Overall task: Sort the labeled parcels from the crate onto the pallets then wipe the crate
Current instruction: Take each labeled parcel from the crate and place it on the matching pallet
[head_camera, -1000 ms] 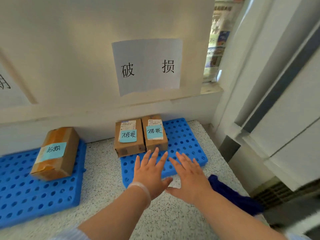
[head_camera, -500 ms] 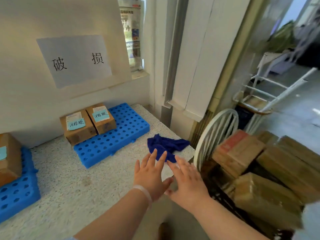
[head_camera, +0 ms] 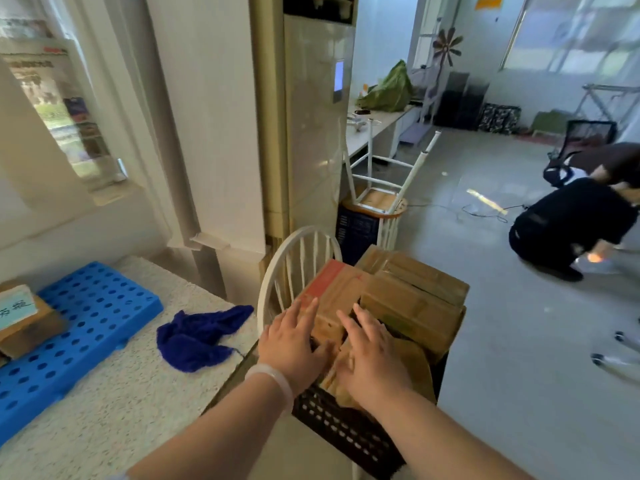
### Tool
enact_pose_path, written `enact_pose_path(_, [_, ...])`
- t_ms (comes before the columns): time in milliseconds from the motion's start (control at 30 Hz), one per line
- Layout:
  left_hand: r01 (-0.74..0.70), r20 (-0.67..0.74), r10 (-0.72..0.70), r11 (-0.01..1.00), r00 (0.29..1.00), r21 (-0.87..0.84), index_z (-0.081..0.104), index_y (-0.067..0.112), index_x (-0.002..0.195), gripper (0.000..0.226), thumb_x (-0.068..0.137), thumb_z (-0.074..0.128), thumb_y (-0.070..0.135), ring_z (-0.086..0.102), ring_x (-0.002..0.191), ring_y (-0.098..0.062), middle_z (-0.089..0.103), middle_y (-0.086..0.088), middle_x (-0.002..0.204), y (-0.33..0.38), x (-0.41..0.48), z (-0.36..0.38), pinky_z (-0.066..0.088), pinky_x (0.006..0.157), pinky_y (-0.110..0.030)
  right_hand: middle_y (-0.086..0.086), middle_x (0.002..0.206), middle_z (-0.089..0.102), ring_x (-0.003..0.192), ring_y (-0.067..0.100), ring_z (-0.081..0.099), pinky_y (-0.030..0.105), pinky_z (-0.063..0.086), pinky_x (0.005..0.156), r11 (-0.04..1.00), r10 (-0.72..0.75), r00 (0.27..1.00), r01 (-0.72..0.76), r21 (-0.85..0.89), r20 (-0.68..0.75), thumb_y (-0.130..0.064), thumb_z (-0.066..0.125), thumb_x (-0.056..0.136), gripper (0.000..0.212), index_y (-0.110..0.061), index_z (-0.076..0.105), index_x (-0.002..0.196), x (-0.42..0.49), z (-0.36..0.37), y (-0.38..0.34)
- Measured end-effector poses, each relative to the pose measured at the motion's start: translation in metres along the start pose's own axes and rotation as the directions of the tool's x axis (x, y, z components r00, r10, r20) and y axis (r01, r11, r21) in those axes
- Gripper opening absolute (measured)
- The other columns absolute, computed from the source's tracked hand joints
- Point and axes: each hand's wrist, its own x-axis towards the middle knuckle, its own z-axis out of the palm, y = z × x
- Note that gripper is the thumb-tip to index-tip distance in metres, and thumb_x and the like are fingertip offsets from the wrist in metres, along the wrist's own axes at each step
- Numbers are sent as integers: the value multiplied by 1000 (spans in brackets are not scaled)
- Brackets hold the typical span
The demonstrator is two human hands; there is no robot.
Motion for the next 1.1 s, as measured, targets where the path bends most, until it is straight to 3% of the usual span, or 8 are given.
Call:
enact_pose_path(133, [8,83,-5,1000,997,-28,2,44,152,72,93,40,61,5,150,-21,3,9,163,63,48,25,8,119,-46,-12,162,-7,150,19,-2,45,28,117,985,174,978,-171,39,-111,-48,50,95,75,-44,0,150,27,-38,77])
enact_pose_path(267, [26,131,-22,999,991,-28,1,47,151,73,93,42,61,8,149,-24,4,9,163,102,90,55,13,118,-48,-4,163,-5,150,24,7,43,26,116,922,384,917,-376,89,-110,-53,51,93,82,-34,-1,154,54,-60,144])
enact_pose_path(467, [8,218,-17,999,976,42,1,47,151,74,93,45,58,5,150,-27,0,10,163,127,145,73,15,119,-51,3,163,1,148,30,14,46,28,114,687,640,768,-578,440,9,-49,58,91,93,-23,-3,156,86,-61,204])
enact_pose_path(633, [98,249,-115,992,962,81,-3,41,153,83,92,51,55,6,149,-31,3,4,163,138,180,87,15,118,-51,11,153,31,137,32,39,43,40,107,540,651,738,-616,574,179,-43,64,90,90,-17,9,156,106,-55,223])
enact_pose_path(733, [173,252,-173,985,952,22,-4,41,152,91,88,59,54,12,148,-32,7,2,162,136,184,98,20,117,-52,12,148,39,131,32,46,40,44,102,499,650,728,-625,600,219,-38,63,92,81,-15,17,154,111,-59,226])
enact_pose_path(967, [271,149,-244,941,958,-201,-7,36,153,113,77,76,44,27,140,-28,21,-1,151,145,181,88,35,112,-48,11,129,53,111,32,57,47,52,95,354,730,667,-554,753,148,-37,64,91,60,-14,39,140,117,-79,218])
enact_pose_path(1100, [280,52,-277,917,959,-284,14,29,153,99,77,75,45,32,135,-30,25,-4,146,150,178,69,37,110,-45,10,128,54,110,32,58,49,52,94,385,734,676,-487,784,59,-45,62,89,62,-15,41,139,127,-98,206])
